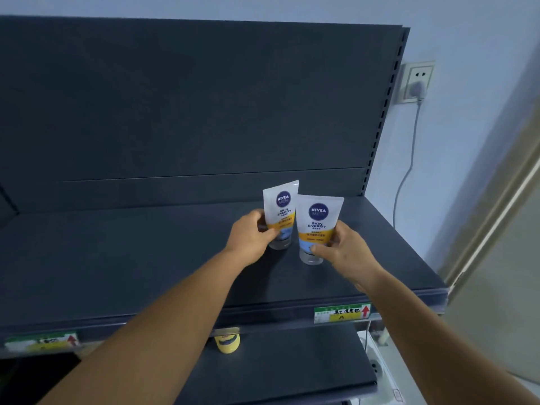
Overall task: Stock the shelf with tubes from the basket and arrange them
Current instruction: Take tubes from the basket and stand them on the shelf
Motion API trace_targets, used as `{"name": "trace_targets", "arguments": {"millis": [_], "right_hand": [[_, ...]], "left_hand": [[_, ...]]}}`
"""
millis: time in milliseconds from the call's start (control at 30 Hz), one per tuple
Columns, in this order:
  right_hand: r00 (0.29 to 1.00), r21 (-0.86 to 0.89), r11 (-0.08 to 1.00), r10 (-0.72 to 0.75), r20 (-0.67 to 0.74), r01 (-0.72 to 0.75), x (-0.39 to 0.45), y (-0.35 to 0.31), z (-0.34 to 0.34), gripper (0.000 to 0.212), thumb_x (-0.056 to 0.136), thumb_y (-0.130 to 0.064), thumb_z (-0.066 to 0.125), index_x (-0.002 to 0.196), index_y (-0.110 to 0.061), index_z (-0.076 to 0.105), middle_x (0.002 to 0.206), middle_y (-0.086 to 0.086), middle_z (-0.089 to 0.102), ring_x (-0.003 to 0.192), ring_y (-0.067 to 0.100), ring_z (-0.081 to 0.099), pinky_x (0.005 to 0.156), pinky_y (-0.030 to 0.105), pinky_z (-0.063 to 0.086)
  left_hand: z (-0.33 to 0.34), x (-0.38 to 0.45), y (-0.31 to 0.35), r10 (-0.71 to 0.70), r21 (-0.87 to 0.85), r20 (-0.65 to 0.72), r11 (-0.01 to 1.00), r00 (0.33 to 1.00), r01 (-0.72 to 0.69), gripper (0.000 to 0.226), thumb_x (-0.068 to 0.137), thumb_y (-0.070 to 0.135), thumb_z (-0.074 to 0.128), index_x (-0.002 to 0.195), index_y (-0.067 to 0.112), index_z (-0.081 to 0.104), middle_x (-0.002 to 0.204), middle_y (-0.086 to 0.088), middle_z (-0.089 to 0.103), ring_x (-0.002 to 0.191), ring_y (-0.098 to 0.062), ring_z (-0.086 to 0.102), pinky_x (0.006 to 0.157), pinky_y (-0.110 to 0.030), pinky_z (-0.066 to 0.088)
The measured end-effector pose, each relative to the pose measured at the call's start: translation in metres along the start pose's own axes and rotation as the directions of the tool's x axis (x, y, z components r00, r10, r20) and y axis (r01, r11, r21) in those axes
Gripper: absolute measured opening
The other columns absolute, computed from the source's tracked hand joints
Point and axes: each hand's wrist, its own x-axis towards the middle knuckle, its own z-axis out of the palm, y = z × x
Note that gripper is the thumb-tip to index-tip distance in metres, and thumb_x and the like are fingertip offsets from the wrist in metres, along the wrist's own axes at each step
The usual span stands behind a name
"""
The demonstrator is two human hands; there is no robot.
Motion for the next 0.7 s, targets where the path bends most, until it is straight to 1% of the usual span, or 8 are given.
{"name": "trace_targets", "arguments": {"millis": [67,200,433,533,600,667,700], "right_hand": [[1.000,-0.027,1.000,-0.005,-0.002,0.005,0.004,-0.001,0.001,0.040,0.078,-0.014,0.074,0.115,-0.022,0.059,0.103,-0.005,0.071,0.097,0.014,0.067,0.090,0.041,0.054],[1.000,-0.065,0.998,-0.003,0.002,0.003,0.011,-0.004,0.004,0.039,0.080,-0.015,0.072,0.116,-0.021,0.059,0.104,-0.004,0.071,0.096,0.015,0.067,0.089,0.039,0.055],[1.000,-0.091,0.996,0.014,-0.012,-0.015,0.022,-0.010,0.013,0.037,0.083,-0.016,0.070,0.118,-0.020,0.057,0.105,-0.003,0.068,0.097,0.016,0.064,0.085,0.032,0.052],[0.999,-0.093,0.995,0.035,-0.029,-0.037,0.016,-0.014,0.016,0.040,0.083,-0.017,0.070,0.120,-0.021,0.054,0.107,-0.004,0.067,0.100,0.016,0.064,0.085,0.033,0.052],[0.998,-0.065,0.997,0.044,-0.043,-0.046,0.007,-0.018,0.017,0.045,0.083,-0.017,0.070,0.123,-0.022,0.049,0.108,-0.008,0.065,0.098,0.015,0.062,0.081,0.031,0.051],[0.997,-0.076,0.996,0.034,-0.065,-0.039,-0.006,-0.025,0.019,0.046,0.083,-0.019,0.071,0.121,-0.021,0.044,0.106,-0.010,0.058,0.092,0.012,0.055,0.073,0.027,0.044],[0.996,-0.105,0.994,0.025,-0.085,-0.034,-0.013,-0.028,0.022,0.049,0.082,-0.020,0.072,0.121,-0.019,0.042,0.109,-0.009,0.052,0.092,0.012,0.051,0.071,0.026,0.040]], "left_hand": [[0.004,0.013,0.004,-0.013,0.025,0.024,1.000,1.000,0.013,0.038,0.089,0.018,0.063,0.126,0.018,0.055,0.118,0.002,0.064,0.110,-0.014,0.059,0.085,-0.023,0.043],[0.011,0.038,0.006,-0.064,0.035,0.083,0.998,0.995,0.061,0.034,0.093,0.017,0.058,0.126,0.019,0.052,0.122,0.002,0.060,0.116,-0.016,0.055,0.090,-0.026,0.039],[0.010,0.061,0.005,-0.097,0.094,0.123,0.992,0.988,0.086,0.037,0.095,0.019,0.055,0.131,0.022,0.048,0.126,0.001,0.058,0.117,-0.019,0.054,0.102,-0.036,0.042],[0.003,0.055,0.003,-0.077,0.090,0.120,0.994,0.990,0.066,0.048,0.092,0.015,0.059,0.136,0.024,0.043,0.132,0.002,0.057,0.119,-0.016,0.055,0.105,-0.037,0.042],[-0.006,0.043,0.001,-0.053,0.092,0.123,0.995,0.991,0.041,0.062,0.091,0.016,0.062,0.145,0.024,0.033,0.144,0.002,0.048,0.128,-0.016,0.050,0.109,-0.035,0.040],[-0.021,0.025,-0.003,-0.042,0.140,0.111,0.990,0.993,0.026,0.071,0.091,0.021,0.061,0.150,0.024,0.022,0.151,0.001,0.037,0.136,-0.017,0.042,0.111,-0.032,0.035],[-0.029,0.015,-0.005,-0.031,0.174,0.100,0.985,0.995,0.013,0.072,0.092,0.024,0.060,0.151,0.024,0.020,0.154,0.002,0.033,0.138,-0.017,0.038,0.113,-0.032,0.033]]}}
